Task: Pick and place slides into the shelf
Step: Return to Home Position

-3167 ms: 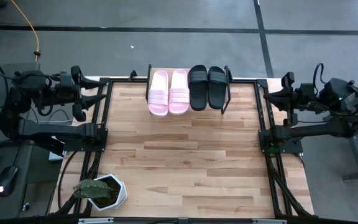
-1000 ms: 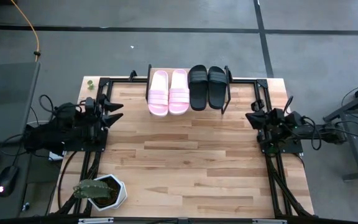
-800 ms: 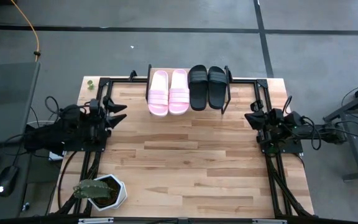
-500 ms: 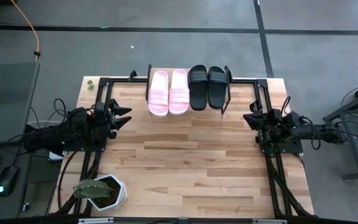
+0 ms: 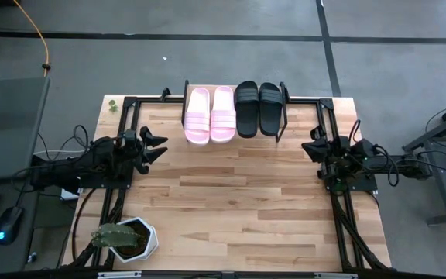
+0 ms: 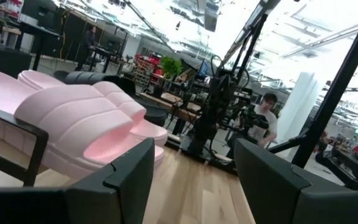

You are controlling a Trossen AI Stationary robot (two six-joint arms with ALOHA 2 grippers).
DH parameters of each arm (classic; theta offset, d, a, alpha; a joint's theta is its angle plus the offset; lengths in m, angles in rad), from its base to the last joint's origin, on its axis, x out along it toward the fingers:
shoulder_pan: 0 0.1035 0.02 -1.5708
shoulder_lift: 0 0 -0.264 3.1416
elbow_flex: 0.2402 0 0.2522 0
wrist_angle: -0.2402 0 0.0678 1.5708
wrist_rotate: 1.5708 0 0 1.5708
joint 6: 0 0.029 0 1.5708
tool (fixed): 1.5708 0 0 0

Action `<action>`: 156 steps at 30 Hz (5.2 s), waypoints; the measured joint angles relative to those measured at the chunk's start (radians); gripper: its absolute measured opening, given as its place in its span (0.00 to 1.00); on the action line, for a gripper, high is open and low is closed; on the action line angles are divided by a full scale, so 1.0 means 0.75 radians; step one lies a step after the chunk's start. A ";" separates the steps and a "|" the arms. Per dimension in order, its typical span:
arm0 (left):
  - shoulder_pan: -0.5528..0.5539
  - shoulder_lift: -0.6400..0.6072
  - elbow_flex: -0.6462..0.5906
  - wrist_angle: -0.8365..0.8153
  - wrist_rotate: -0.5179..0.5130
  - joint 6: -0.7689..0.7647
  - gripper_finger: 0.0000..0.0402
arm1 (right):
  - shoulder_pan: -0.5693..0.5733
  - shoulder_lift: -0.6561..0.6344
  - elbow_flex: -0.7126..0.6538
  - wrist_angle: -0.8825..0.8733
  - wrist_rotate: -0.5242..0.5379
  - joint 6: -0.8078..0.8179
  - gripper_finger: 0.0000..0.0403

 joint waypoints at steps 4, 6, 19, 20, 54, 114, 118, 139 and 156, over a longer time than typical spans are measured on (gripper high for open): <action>0.000 -0.001 0.001 -0.001 0.000 0.005 0.53 | 0.000 0.000 0.000 -0.011 0.000 -0.003 0.00; 0.000 -0.001 0.001 -0.012 0.004 0.025 0.53 | 0.000 0.000 -0.001 -0.029 0.000 -0.003 0.00; 0.000 0.000 0.001 -0.186 0.021 0.102 0.53 | 0.000 0.001 -0.001 -0.264 0.000 -0.003 0.00; 0.000 0.000 0.001 -0.193 0.022 0.108 0.53 | 0.000 0.001 -0.001 -0.281 0.000 -0.004 0.00; 0.000 0.107 0.003 -0.214 0.037 0.365 0.53 | 0.000 0.001 -0.001 -0.794 0.011 -0.074 0.00; 0.000 0.110 0.003 -0.193 0.151 0.546 0.01 | -0.001 0.000 -0.001 -0.810 0.009 -0.154 0.00; 0.000 0.110 0.003 -0.193 0.146 0.528 0.03 | -0.002 0.001 -0.001 -0.810 0.010 -0.154 0.00; 0.000 0.110 0.003 -0.193 0.136 0.518 0.09 | -0.002 0.001 -0.001 -0.813 0.010 -0.154 0.00; 0.001 0.110 0.003 -0.193 0.135 0.518 0.09 | -0.002 0.001 -0.001 -0.814 0.010 -0.144 0.00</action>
